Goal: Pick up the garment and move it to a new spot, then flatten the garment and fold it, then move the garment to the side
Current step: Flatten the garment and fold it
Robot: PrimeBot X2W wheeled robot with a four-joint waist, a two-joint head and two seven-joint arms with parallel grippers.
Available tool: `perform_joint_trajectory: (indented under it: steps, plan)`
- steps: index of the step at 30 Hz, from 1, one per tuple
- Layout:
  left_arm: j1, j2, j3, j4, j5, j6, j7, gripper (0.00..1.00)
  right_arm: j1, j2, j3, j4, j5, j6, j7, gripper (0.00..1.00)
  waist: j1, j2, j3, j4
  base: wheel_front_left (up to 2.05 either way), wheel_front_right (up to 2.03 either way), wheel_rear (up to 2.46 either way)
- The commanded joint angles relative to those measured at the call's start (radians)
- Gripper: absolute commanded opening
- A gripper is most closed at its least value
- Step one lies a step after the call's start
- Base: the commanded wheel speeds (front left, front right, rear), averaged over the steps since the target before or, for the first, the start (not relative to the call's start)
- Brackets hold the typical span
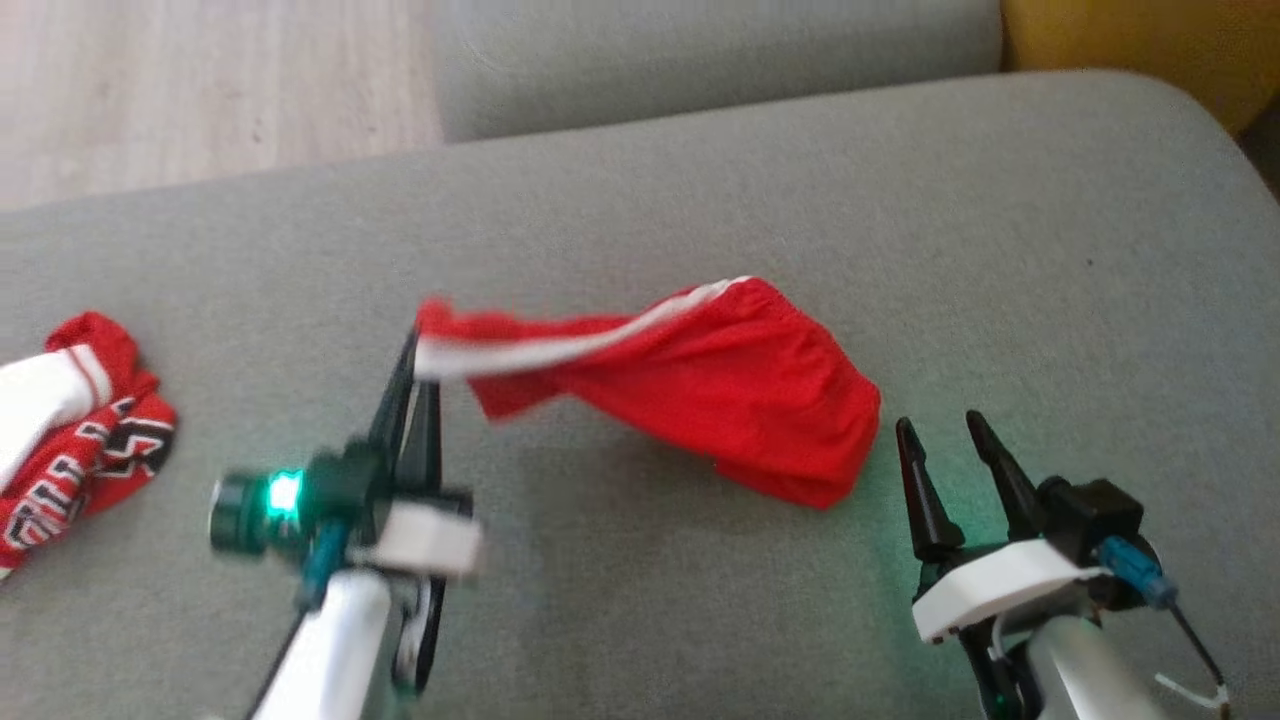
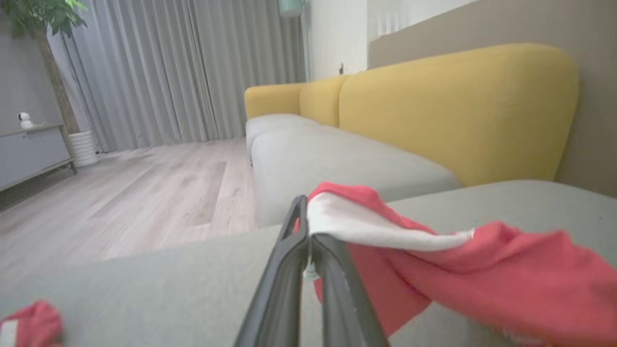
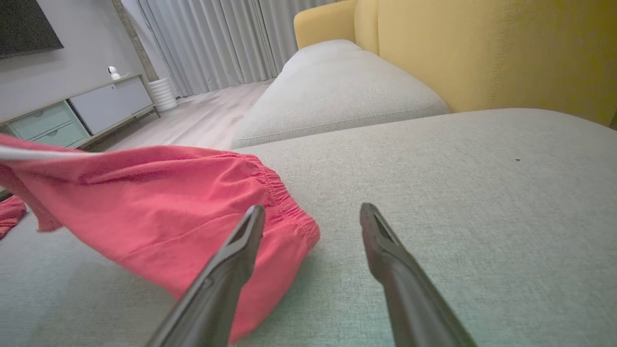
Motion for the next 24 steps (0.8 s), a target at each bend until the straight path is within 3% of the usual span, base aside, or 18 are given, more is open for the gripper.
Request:
perform_joint_trajectory:
  steps: [1,2,3,4,5,10,16,20,24]
  plan:
    - [0.036,0.024,0.051,-0.009,0.008,-0.002,-0.005,0.0,-0.011,0.009,0.023,-0.026,-0.001,0.004,-0.006,1.0,0.0002,-0.0001,-0.035,0.027,0.0,0.0,0.0]
    - [0.061,0.025,0.058,0.012,0.008,-0.002,-0.005,0.0,-0.009,0.01,0.025,-0.025,-0.001,0.004,-0.006,1.0,0.0002,-0.0001,-0.038,0.029,0.0,0.0,0.0]
    - [0.085,0.027,0.063,0.037,0.008,-0.002,-0.005,0.29,-0.007,0.011,0.027,-0.024,-0.001,0.004,-0.006,1.0,0.0002,-0.0001,-0.04,0.031,0.0,0.0,0.0]
    - [0.106,0.027,0.07,0.065,0.007,0.0,-0.005,0.49,-0.005,0.012,0.029,-0.023,-0.001,0.004,-0.006,1.0,0.0002,-0.0001,-0.042,0.032,0.0,0.0,0.0]
    - [0.127,0.025,0.079,0.095,0.002,0.002,-0.005,0.98,-0.004,0.012,0.032,-0.022,-0.001,0.004,-0.006,1.0,0.0002,-0.0001,-0.042,0.034,0.0,0.0,0.0]
    - [0.189,0.006,0.113,0.209,-0.021,0.004,-0.005,1.0,-0.009,0.013,0.038,-0.021,0.007,0.004,-0.006,1.0,0.0002,-0.0001,-0.037,0.051,0.0,0.0,0.0]
    - [0.202,-0.017,0.118,0.229,-0.027,-0.01,-0.005,1.0,-0.07,-0.006,0.066,-0.017,0.039,0.004,-0.006,1.0,0.0002,-0.0001,-0.027,0.09,0.0,0.0,0.0]
    - [0.188,-0.03,0.1,0.212,-0.023,-0.021,-0.005,1.0,-0.21,-0.055,0.133,0.06,0.137,0.004,0.001,1.0,0.0002,-0.0001,-0.013,0.14,0.0,0.0,0.0]
    - [0.17,-0.034,0.077,0.198,-0.023,-0.027,-0.005,1.0,-0.348,-0.099,0.19,0.136,0.25,0.004,0.088,1.0,0.0002,-0.0001,0.008,0.182,0.0,0.0,0.0]
